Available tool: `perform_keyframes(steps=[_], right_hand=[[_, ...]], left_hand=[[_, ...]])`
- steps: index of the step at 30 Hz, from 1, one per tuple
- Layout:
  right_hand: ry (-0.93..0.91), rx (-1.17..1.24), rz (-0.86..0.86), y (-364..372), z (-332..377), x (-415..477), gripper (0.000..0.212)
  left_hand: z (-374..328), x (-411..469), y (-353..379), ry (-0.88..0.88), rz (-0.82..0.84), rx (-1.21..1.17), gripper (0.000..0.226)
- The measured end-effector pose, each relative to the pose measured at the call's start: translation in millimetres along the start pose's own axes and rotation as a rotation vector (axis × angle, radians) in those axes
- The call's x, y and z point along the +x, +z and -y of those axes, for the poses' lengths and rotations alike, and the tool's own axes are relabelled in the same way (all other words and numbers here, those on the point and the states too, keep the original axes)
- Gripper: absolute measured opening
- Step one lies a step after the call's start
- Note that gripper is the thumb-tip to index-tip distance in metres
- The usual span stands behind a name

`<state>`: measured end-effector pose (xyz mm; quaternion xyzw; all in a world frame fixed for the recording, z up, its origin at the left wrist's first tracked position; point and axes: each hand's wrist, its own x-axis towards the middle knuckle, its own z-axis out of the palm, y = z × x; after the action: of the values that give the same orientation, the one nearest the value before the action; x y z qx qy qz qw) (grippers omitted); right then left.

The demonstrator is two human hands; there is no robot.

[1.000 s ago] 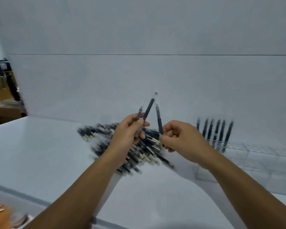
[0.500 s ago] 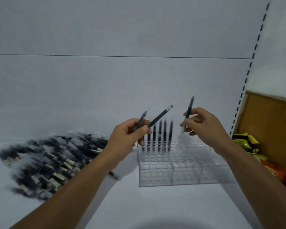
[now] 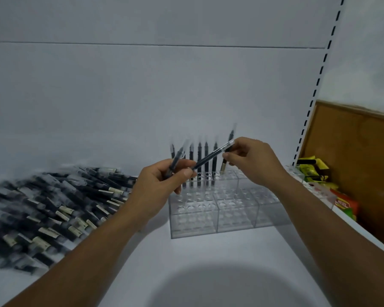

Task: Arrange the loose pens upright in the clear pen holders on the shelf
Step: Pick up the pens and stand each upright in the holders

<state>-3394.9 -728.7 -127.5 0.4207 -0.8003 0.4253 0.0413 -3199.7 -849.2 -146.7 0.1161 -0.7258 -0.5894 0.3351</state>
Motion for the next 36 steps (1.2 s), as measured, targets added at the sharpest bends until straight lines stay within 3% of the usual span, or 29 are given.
perform_keyframes(steps=[4,11,15,17,20,21,26,30,31,33,36], right_hand=[[0.030,-0.226,0.066,8,10,1,0.015],[0.083,-0.265,0.097,9,7,0,0.042],[0.111,-0.244,0.160,5,7,-2,0.016],[0.112,-0.177,0.136,-3,8,-8,0.023],[0.045,-0.006,-0.031,-17,16,-19,0.011],[0.050,0.102,-0.028,-19,19,-22,0.009],[0.113,0.536,0.302,-14,36,-34,0.012],[0.137,0.736,0.158,-9,39,-32,0.015],[0.083,0.689,0.066,-10,37,-31,0.020],[-0.166,0.327,-0.121,-12,32,-31,0.029],[-0.598,-0.226,-0.145,-5,34,-34,0.035]], left_hand=[[0,-3,2,-0.008,0.011,-0.014,0.015],[1,-4,2,0.003,0.007,-0.035,0.016],[2,-4,1,0.005,0.013,-0.025,0.016],[2,-4,1,0.006,0.009,-0.021,0.016],[1,-3,0,0.012,0.004,-0.018,0.016],[1,-3,0,0.013,0.001,-0.016,0.016],[2,-3,1,0.042,-0.013,0.015,0.016],[0,-3,1,0.063,-0.034,0.057,0.017],[0,-3,1,0.067,-0.040,0.058,0.017],[-2,-4,2,0.074,-0.051,0.049,0.015],[-5,-6,4,0.111,-0.052,0.061,0.012]])
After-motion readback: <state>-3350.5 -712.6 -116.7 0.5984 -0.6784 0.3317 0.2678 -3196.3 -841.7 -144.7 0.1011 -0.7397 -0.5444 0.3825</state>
